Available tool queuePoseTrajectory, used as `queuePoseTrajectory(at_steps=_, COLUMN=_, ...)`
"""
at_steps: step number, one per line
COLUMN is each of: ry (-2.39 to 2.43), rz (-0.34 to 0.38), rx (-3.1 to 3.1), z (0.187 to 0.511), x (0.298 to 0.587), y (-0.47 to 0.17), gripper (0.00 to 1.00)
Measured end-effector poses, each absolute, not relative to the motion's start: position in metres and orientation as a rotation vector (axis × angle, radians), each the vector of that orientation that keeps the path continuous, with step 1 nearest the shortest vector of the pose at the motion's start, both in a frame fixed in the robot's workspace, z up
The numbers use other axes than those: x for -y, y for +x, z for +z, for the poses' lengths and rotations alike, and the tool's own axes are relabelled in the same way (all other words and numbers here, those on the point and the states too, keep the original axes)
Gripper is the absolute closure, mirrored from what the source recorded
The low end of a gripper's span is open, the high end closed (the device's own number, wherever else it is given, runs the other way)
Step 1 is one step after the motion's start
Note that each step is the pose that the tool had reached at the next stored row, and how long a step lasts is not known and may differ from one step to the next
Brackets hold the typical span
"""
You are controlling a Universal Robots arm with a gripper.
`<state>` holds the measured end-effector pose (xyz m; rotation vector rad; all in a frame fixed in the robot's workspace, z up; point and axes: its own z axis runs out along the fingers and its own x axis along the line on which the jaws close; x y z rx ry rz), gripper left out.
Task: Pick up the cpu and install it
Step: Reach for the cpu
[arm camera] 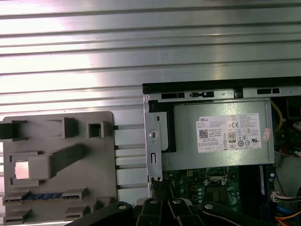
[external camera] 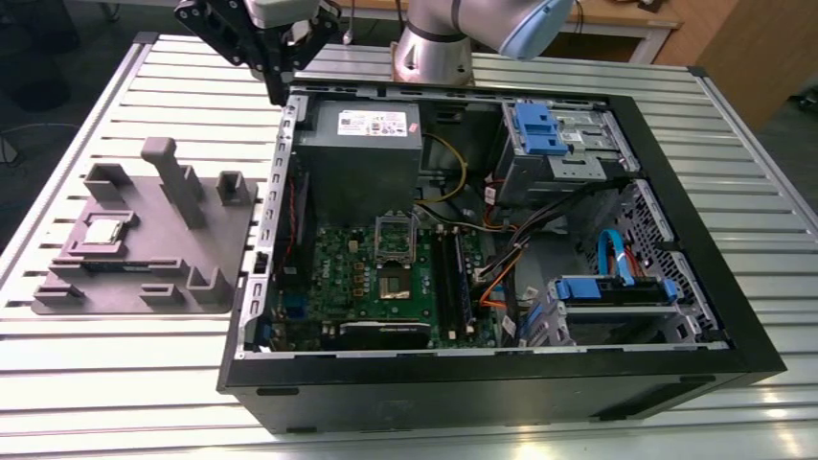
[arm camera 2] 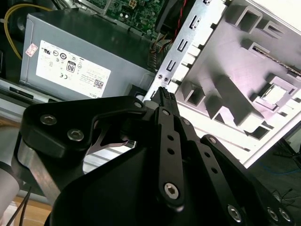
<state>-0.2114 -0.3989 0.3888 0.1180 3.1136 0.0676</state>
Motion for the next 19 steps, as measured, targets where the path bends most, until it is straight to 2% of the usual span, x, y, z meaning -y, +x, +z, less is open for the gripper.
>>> queuePoseTrajectory(at_steps=19, ry=0.118, rz=0.068, rx=-3.114, z=0.3886, x=0.3989, y=-0.2156, gripper=0.89)
